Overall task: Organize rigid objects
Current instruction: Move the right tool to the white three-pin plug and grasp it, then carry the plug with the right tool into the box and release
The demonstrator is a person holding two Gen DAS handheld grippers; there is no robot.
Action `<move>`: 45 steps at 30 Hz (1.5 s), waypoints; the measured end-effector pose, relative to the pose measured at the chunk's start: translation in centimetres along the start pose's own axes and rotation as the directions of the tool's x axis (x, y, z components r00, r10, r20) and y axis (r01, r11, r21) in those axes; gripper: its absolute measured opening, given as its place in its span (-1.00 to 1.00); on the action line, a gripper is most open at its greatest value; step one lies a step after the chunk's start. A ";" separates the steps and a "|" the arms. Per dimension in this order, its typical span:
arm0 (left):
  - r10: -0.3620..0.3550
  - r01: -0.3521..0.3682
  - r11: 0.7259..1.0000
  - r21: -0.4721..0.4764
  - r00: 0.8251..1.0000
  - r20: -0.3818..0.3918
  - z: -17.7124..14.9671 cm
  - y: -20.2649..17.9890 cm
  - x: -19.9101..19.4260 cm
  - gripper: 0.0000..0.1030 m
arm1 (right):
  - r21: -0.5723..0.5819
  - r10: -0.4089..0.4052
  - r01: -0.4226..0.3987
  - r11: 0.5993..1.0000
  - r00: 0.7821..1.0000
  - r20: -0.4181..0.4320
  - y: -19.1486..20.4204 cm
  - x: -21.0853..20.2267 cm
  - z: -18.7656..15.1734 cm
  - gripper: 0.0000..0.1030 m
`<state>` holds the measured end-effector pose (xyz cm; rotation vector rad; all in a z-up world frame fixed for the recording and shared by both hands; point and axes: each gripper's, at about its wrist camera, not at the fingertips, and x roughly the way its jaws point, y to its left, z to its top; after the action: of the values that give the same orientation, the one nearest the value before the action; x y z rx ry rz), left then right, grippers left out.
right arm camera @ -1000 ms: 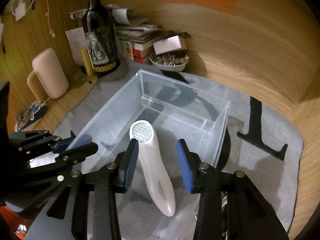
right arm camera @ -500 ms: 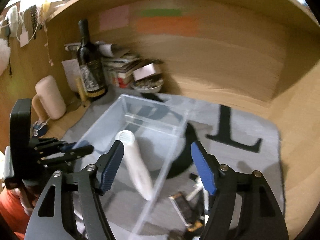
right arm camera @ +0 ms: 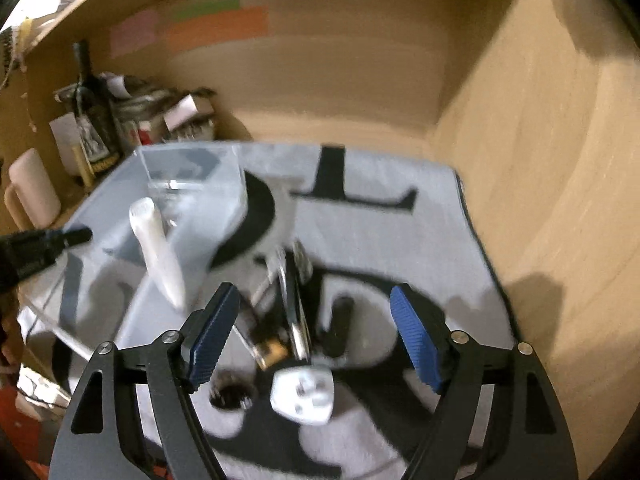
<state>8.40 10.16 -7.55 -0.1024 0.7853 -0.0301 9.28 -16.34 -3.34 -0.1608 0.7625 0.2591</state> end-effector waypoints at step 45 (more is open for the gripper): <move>0.012 -0.012 1.000 0.007 1.000 0.004 -0.2 0.1 -0.1 -0.78 | -0.046 0.235 -0.231 0.972 0.965 0.112 4.8 -1.0 1.3 -0.29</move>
<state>8.13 10.20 -7.63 -0.0912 0.7819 -0.0208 8.06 -11.59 -2.00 -0.0855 0.6607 0.5011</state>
